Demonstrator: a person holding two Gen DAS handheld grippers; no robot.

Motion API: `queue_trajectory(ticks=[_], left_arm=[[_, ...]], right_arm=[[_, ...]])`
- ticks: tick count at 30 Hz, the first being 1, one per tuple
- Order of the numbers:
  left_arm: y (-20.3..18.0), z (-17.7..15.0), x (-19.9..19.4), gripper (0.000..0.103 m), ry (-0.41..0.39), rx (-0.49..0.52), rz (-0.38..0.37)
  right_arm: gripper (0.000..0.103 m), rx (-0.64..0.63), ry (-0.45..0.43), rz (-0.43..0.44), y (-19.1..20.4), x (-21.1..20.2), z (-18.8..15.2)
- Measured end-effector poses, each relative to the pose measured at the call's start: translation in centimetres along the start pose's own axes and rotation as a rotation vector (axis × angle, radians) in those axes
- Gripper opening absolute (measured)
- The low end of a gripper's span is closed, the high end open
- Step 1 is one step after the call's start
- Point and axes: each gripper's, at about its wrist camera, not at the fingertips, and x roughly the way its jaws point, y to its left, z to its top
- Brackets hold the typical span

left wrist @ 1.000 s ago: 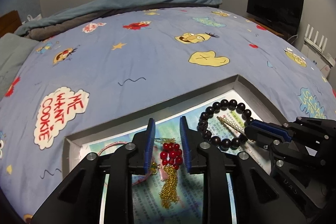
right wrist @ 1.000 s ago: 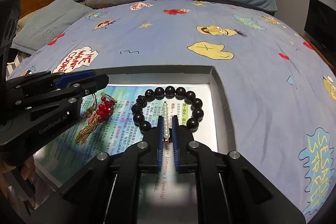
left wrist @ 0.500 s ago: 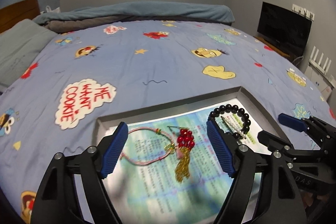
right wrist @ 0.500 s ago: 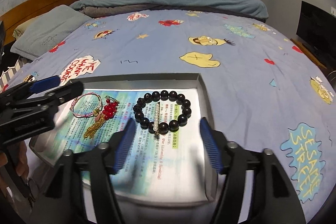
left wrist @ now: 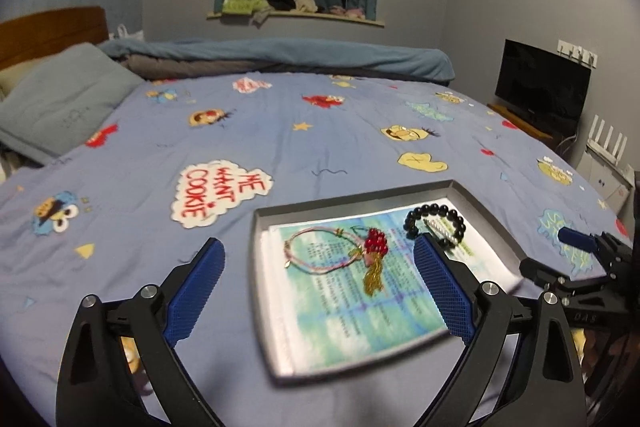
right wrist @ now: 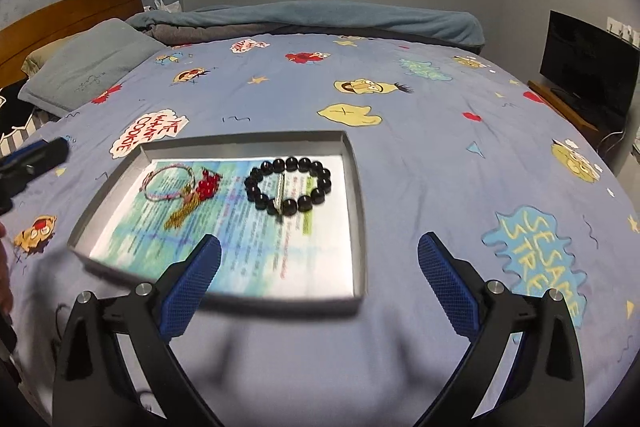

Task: Organize jewelry
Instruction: 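Move both grippers back to the remaining jewelry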

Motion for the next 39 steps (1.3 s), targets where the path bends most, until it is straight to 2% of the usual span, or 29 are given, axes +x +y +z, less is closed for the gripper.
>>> queue_trajectory(ticks=[7, 12, 15, 23, 27, 33, 39], left_arm=[[0.9, -2.6, -4.6, 0.096, -0.034, 0.05, 0.018], [2.2, -5.2, -6.9, 0.096, -0.015, 0.024, 0.027], [3.1, -6.8, -7.7, 0.096, 0.004, -0.006, 0.03], [3.9, -10.9, -8.5, 0.096, 0.046, 0.001, 0.081], [3.8, -12.9, -9.0, 0.096, 0.066, -0.012, 0.073], [2.4, -15.0, -8.9, 0.096, 0.088, 0.01, 0.058], [1.1, -16.2, -8.1, 0.096, 0.115, 0.026, 0.021]], right_arm=[[0.097, 0.018, -0.04, 0.001, -0.2, -3.5, -2.6], [0.097, 0.029, -0.074, 0.011, 0.0, -6.1, -4.3], [0.097, 0.037, -0.065, 0.019, 0.1, -6.9, -5.0], [0.097, 0.014, -0.051, 0.02, 0.6, -7.9, -7.6], [0.097, -0.026, -0.045, 0.032, 1.2, -8.2, -9.4], [0.097, -0.06, -0.061, 0.107, 2.3, -8.7, -12.1], [0.097, -0.188, -0.081, 0.1, 5.2, -8.5, -14.7]])
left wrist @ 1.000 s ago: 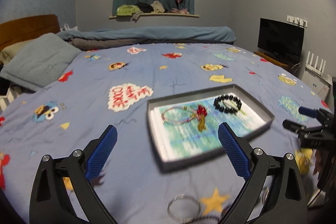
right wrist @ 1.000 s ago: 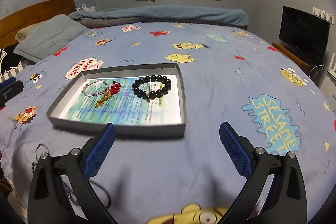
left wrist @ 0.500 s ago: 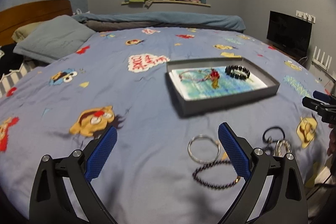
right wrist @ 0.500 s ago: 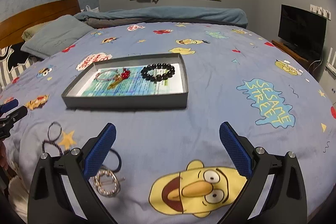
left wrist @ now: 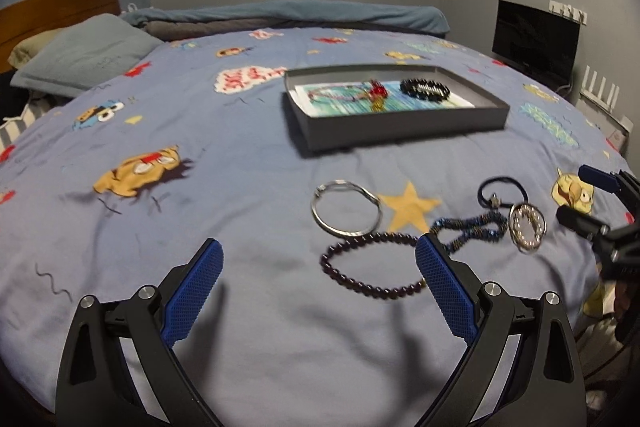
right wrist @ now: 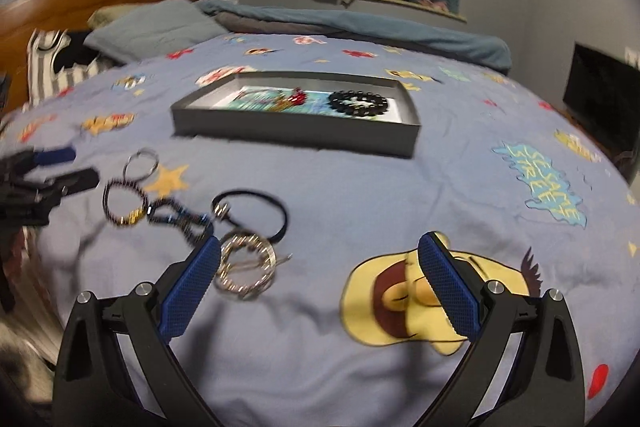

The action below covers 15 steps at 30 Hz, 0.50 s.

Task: Organize jewelry
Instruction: 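Move both grippers back to the remaining jewelry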

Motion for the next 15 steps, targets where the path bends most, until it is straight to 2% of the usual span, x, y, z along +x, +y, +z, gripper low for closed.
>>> queue_trajectory(ticks=[6, 10, 15], left_arm=[[-0.8, -0.7, 0.5, 0.096, 0.01, 0.018, -0.017], [-0.8, -0.7, 0.8, 0.092, 0.019, 0.014, -0.026], [-0.7, -0.8, 1.8, 0.059, 0.054, 0.012, -0.059]], right_arm=[[0.097, -0.033, -0.01, 0.027, 1.9, 0.5, -1.3], [0.097, -0.062, -0.021, 0.028, 2.9, 0.8, -1.7], [0.097, -0.076, -0.029, 0.041, 3.7, 1.1, -1.8]])
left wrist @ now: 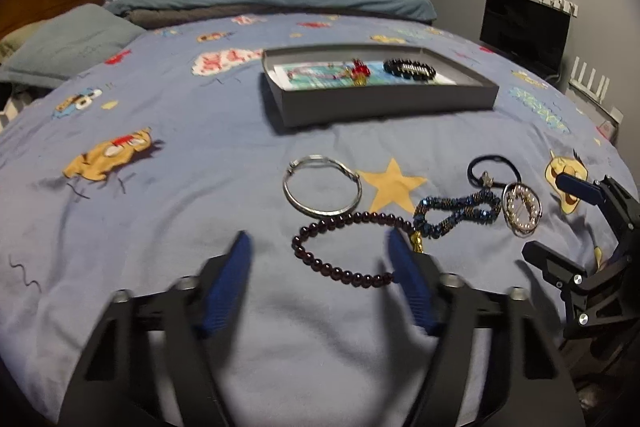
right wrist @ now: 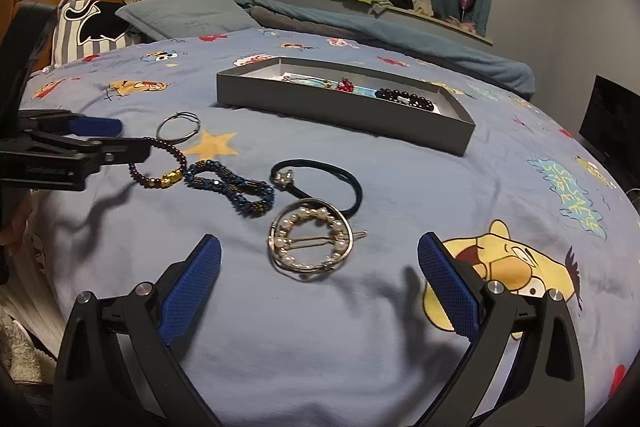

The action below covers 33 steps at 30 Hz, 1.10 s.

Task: Organize jewelry
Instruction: 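Move both grippers back to the remaining jewelry, then grasp the dark red bead bracelet with the left gripper while the right grasps the pearl ring hair clip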

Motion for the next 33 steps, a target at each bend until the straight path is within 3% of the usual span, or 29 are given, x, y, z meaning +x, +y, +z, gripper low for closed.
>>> queue_trajectory(ticks=[5, 7, 11, 16, 23, 33], left_arm=[[0.1, -0.4, 1.3, 0.052, 0.021, 0.0, -0.01], [0.1, -0.4, 1.2, 0.04, 0.009, 0.003, -0.016], [-0.6, -0.7, 1.0, 0.025, -0.013, 0.043, -0.008], [-1.3, -1.1, 0.8, 0.011, -0.025, 0.08, -0.024], [-1.3, -1.1, 0.8, 0.008, -0.026, 0.078, -0.047], [-1.3, -0.7, -0.3, 0.006, -0.047, 0.068, -0.078]], right_arm=[[0.096, 0.008, 0.002, 0.01, 0.1, 0.2, 0.0], [0.095, 0.009, 0.0, 0.01, 0.1, 0.3, 0.0], [0.091, 0.015, -0.01, -0.002, 0.1, 0.5, 0.2], [0.076, -0.032, -0.008, -0.014, 1.0, 1.1, 0.1], [0.048, -0.049, -0.014, -0.033, 1.0, 1.3, -0.2], [0.048, -0.026, -0.073, -0.029, 0.4, 0.1, 0.1]])
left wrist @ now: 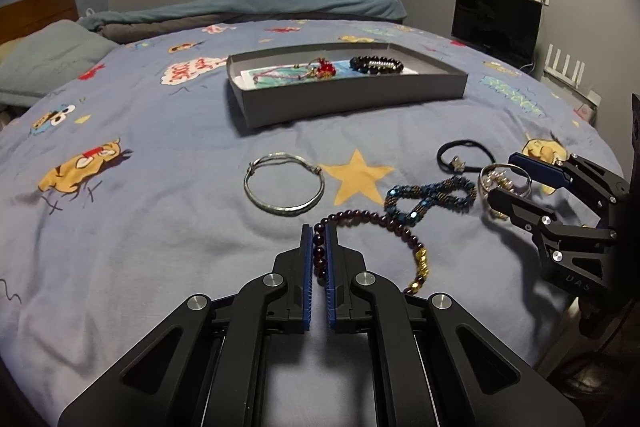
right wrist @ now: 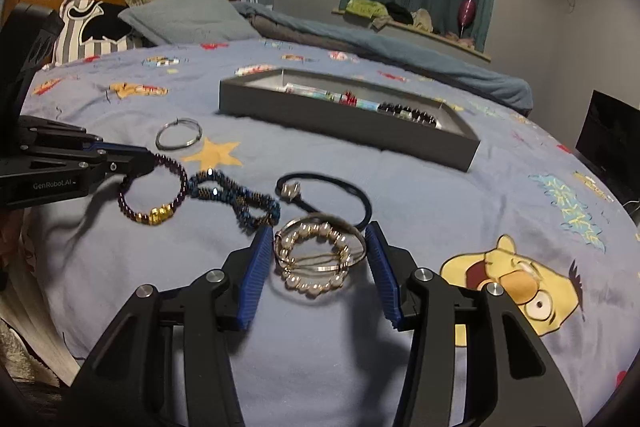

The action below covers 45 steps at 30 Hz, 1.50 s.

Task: Organize jewelry
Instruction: 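Grasp the dark red bead bracelet with the left gripper while the right grasps the pearl ring hair clip, then carry both held items over the gray box tray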

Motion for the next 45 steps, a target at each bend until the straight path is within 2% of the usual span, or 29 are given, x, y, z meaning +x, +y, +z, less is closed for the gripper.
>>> queue_trajectory(ticks=[19, 31, 40, 45], left_arm=[[-1.1, 2.9, -3.1, 0.006, -0.094, 0.029, -0.037], [-0.9, 6.1, -4.5, 0.006, -0.158, 0.075, -0.005], [-1.0, 10.9, -3.0, 0.006, -0.181, 0.137, 0.006], [-0.5, 14.0, -0.9, 0.006, -0.178, 0.117, -0.009]], right_arm=[[0.048, 0.045, -0.041, 0.004, -1.3, -1.0, 1.4], [0.048, 0.087, -0.07, -0.03, -4.5, -0.8, 4.3], [0.048, 0.097, -0.1, -0.08, -8.0, 0.9, 8.5], [0.048, 0.117, -0.096, -0.101, -9.7, 3.2, 10.5]])
